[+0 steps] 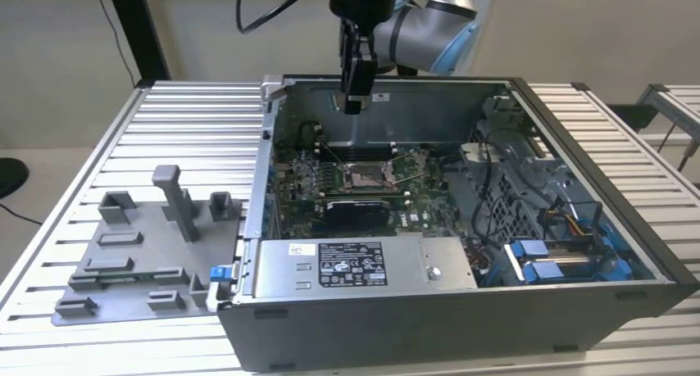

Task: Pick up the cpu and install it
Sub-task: 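Pick up the cpu and move it towards the insertion slot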

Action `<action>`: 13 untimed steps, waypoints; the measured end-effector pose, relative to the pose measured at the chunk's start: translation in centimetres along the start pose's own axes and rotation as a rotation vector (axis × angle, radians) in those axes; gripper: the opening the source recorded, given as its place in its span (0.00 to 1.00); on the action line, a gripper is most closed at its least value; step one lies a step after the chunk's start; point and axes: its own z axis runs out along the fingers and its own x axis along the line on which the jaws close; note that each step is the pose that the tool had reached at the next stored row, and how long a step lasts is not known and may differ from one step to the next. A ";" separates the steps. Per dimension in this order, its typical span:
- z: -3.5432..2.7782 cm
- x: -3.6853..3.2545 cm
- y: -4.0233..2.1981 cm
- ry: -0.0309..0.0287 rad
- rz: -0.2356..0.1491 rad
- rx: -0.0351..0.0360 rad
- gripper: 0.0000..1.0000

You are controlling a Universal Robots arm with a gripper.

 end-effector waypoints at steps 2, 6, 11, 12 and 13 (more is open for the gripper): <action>0.00 0.00 0.00 0.0000 0.000 0.0000 0.00; 0.00 0.00 0.00 0.0002 0.001 -0.0001 0.00; 0.07 0.00 0.00 -0.0032 0.063 0.0016 0.00; 0.06 0.00 0.00 -0.0041 0.081 0.0019 0.00; 0.06 0.00 0.00 -0.0050 0.099 0.0024 0.00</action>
